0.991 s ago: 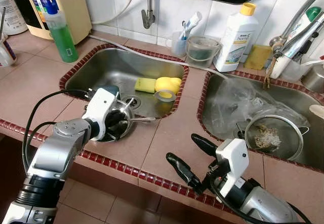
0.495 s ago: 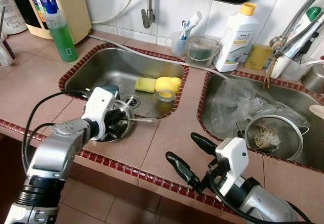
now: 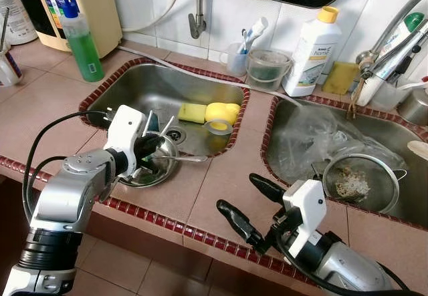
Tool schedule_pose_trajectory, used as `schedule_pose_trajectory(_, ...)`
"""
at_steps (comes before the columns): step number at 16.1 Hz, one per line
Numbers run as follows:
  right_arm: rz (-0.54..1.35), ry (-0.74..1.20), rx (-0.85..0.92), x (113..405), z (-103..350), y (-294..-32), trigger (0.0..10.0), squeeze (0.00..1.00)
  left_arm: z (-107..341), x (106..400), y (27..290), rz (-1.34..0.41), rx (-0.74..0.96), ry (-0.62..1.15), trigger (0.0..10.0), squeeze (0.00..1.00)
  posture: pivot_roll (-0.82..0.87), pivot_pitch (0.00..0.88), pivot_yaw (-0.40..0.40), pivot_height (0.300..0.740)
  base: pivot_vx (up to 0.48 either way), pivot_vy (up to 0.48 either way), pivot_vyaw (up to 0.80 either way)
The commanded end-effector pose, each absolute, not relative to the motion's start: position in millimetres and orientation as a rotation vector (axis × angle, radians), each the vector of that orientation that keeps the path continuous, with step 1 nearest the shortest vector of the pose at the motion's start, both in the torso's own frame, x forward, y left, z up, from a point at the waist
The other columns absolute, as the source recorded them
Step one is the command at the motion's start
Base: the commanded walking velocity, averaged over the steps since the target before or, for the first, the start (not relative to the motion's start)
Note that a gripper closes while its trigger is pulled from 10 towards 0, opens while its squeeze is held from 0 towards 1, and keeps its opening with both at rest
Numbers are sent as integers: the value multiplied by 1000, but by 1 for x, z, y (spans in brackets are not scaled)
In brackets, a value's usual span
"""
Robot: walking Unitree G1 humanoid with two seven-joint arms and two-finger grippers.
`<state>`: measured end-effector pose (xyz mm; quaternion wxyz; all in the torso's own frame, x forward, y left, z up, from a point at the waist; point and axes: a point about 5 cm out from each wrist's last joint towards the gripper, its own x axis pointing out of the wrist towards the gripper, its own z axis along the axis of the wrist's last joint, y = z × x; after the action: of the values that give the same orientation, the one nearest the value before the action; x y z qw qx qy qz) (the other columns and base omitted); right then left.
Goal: Kitchen organization
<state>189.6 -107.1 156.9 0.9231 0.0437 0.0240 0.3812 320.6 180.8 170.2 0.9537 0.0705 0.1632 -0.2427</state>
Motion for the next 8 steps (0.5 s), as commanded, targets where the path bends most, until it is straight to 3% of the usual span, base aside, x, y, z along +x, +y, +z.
schedule_pose_trajectory(1, 789, 49, 88, 190, 157, -107, 10000, 0, 174, 319, 179, -497, 158, 320, 3216, 0, -124, 46, -58, 740, 0, 0, 0)
schedule_pose_trajectory(2, 791, 50, 87, 189, 157, -107, 10000, 0, 173, 319, 179, -499, 166, 327, 10000, 0, -125, 44, -59, 740, 0, 0, 0)
schedule_pose_trajectory(8, 791, 47, 83, 190, 157, -108, 10000, 0, 190, 319, 171, -547, 136, 210, 10000, 0, -129, 36, -58, 740, 0, 0, 0)
